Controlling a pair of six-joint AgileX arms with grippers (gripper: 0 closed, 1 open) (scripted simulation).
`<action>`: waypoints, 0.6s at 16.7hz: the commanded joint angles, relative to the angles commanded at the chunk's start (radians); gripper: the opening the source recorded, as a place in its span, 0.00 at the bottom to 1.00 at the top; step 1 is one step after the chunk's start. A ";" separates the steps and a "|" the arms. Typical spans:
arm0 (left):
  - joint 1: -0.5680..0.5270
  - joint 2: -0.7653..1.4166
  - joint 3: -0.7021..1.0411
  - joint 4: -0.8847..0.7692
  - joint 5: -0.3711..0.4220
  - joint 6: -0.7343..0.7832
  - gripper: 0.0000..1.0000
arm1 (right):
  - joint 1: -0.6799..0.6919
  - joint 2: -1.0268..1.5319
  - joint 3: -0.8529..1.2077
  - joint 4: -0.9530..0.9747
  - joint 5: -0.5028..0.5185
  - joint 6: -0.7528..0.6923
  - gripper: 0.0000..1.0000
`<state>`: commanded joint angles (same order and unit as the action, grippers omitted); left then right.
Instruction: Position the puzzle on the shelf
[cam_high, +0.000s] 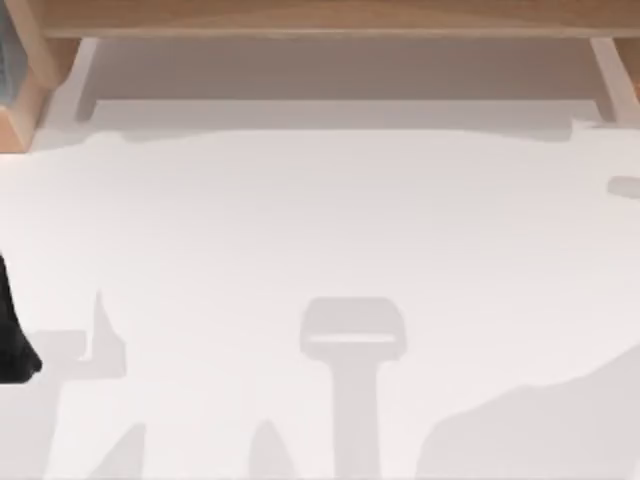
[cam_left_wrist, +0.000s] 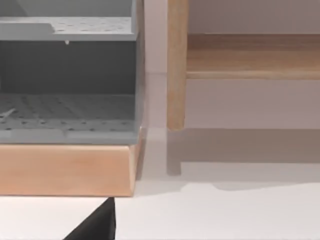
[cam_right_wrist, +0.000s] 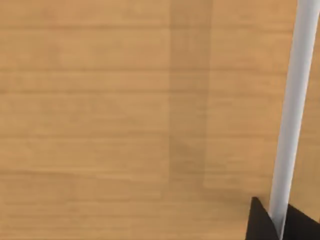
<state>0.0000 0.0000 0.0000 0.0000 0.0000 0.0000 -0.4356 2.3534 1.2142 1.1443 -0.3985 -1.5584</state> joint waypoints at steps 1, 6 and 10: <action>0.000 0.000 0.000 0.000 0.000 0.000 1.00 | 0.000 0.000 0.000 0.000 0.000 0.000 0.00; 0.000 0.000 0.000 0.000 0.000 0.000 1.00 | -0.015 -0.023 -0.042 0.023 -0.009 0.005 0.00; 0.000 0.000 0.000 0.000 0.000 0.000 1.00 | -0.049 -0.088 -0.205 0.104 -0.046 0.007 0.00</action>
<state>0.0000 0.0000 0.0000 0.0000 0.0000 0.0000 -0.4844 2.2656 1.0088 1.2486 -0.4446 -1.5519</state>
